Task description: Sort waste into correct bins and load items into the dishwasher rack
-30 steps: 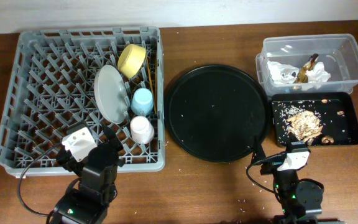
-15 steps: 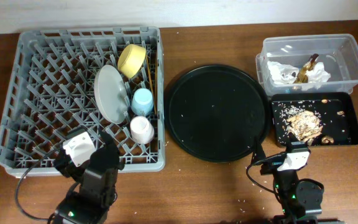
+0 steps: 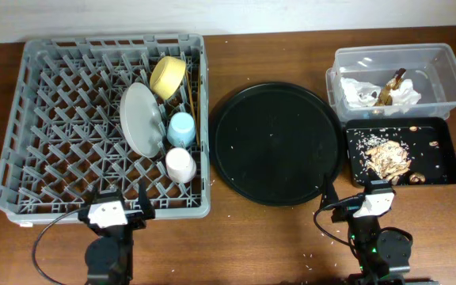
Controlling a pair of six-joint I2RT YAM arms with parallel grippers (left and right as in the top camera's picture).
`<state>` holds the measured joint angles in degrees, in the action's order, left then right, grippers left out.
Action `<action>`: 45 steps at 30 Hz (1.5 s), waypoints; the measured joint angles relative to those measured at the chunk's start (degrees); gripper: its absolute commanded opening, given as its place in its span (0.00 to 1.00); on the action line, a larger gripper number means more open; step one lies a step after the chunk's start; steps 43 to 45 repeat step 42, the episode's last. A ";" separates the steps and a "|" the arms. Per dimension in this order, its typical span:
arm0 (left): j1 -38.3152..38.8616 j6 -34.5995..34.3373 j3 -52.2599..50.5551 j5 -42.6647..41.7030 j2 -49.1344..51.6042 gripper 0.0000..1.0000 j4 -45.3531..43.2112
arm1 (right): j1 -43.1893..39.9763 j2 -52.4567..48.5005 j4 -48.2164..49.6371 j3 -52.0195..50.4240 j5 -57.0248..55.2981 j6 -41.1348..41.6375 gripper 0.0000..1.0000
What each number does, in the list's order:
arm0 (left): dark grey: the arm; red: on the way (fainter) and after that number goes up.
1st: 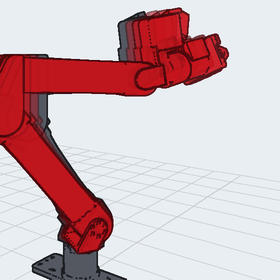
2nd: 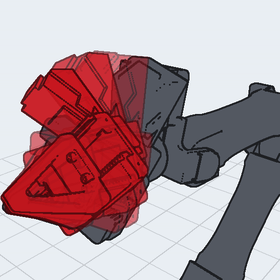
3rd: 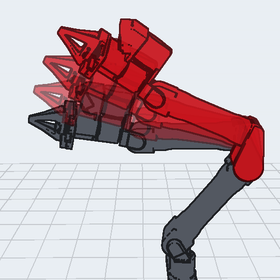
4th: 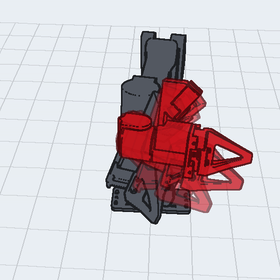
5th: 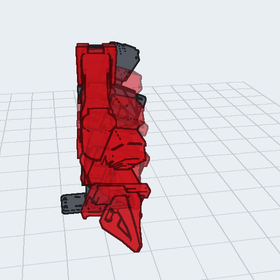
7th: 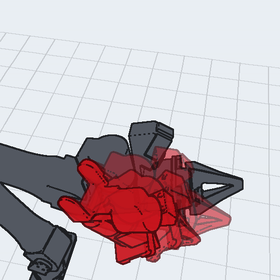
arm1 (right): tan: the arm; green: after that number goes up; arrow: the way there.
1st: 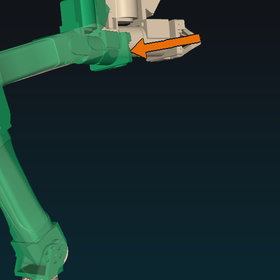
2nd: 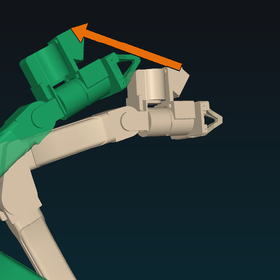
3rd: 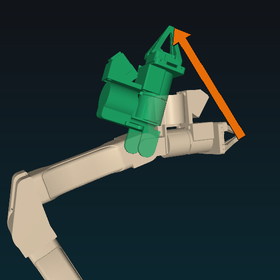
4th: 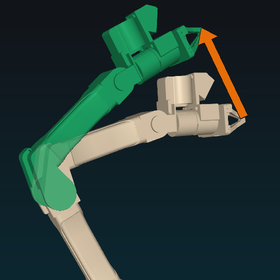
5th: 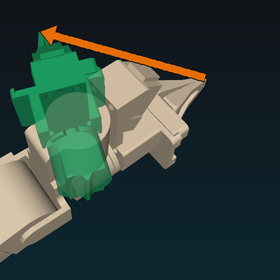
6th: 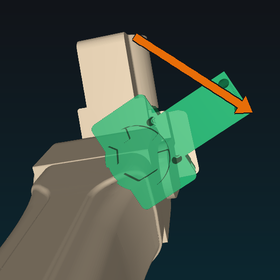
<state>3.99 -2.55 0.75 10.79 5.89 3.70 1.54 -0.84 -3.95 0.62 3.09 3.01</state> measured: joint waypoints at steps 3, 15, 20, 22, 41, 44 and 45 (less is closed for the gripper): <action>0.00 -0.02 -0.02 -0.31 -4.61 0.99 -0.04 | 0.00 0.00 0.00 0.00 0.00 0.02 0.98; 0.00 -0.02 -0.02 -0.33 -5.05 0.99 -0.04 | 0.00 0.00 0.00 0.00 0.00 0.02 0.99; 0.00 0.00 -0.02 -0.33 -5.05 0.99 -0.04 | 0.00 0.00 0.00 0.00 0.00 0.02 0.99; 0.00 0.00 -0.02 -0.33 -5.05 0.99 -0.04 | 0.00 0.00 0.00 0.00 0.00 0.00 0.98; 0.00 -0.02 -0.02 -0.31 -5.05 0.99 -0.04 | 0.00 0.00 0.00 0.00 0.00 0.02 0.98; 0.00 0.00 -0.02 -0.31 -5.05 0.99 -0.02 | 0.00 0.00 0.00 0.00 0.00 0.02 0.99; 0.00 0.00 -0.02 -0.31 -5.05 0.99 -0.02 | 0.00 0.00 0.00 0.00 0.00 0.02 0.99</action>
